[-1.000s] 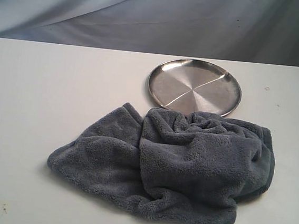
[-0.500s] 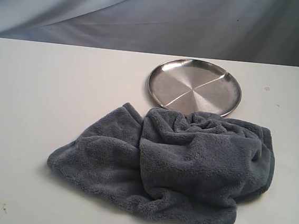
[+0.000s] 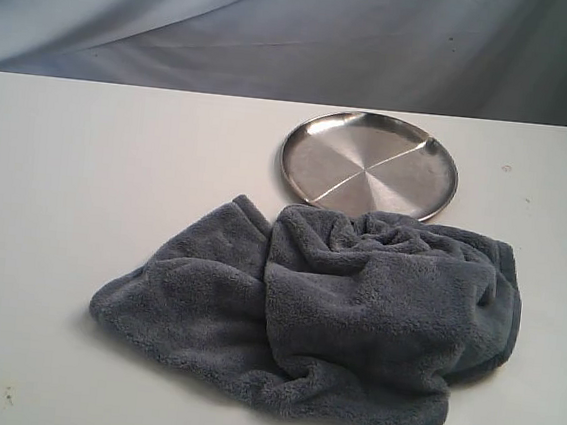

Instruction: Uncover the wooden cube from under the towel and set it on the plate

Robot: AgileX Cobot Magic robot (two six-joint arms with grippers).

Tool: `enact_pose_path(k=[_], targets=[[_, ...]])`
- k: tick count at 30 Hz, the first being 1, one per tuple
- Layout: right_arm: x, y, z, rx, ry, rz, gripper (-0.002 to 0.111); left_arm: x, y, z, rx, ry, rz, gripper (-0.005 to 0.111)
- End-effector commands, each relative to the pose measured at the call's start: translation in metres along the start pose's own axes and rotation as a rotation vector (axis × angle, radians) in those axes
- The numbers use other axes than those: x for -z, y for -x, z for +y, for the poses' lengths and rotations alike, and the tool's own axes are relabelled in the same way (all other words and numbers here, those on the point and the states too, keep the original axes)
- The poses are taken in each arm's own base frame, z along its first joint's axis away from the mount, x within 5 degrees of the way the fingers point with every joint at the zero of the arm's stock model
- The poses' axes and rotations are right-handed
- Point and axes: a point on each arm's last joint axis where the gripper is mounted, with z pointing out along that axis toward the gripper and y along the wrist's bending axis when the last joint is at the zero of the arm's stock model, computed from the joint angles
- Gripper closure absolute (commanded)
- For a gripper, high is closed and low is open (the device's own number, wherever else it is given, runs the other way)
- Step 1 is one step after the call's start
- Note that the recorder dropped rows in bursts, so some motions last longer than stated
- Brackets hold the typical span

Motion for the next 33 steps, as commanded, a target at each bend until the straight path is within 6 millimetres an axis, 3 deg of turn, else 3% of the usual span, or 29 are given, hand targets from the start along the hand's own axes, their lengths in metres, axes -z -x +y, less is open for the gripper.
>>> enact_pose_path(k=[1,5,8,12,18,21,25,33], targets=[[0.000,-0.001,0.000,0.012,0.001,-0.003,0.108,0.000,-0.001,0.000,0.002,-0.001,0.001,0.105],[0.000,0.001,0.000,-0.026,0.005,-0.019,0.108,0.000,-0.001,0.000,0.002,-0.001,0.001,0.105],[0.001,0.010,0.000,-0.106,0.002,-0.127,0.108,0.000,-0.001,0.000,0.002,-0.001,0.001,0.105],[0.007,0.034,-0.005,-0.141,-0.026,-0.396,0.108,0.000,-0.001,0.000,0.000,-0.001,0.001,0.105],[0.024,0.082,-0.004,-0.128,-0.014,-0.543,0.108,0.000,-0.001,0.000,0.000,-0.001,0.001,0.105],[0.031,0.099,-0.002,-0.126,0.008,-0.493,0.108,0.000,-0.001,0.000,0.002,-0.001,0.001,0.105],[0.031,0.099,0.000,-0.118,0.015,-0.441,0.108,0.000,-0.001,0.000,0.002,-0.001,0.001,0.105],[0.023,0.072,0.004,-0.110,0.049,-0.125,0.108,0.000,-0.001,0.000,0.000,-0.001,0.001,0.105]])
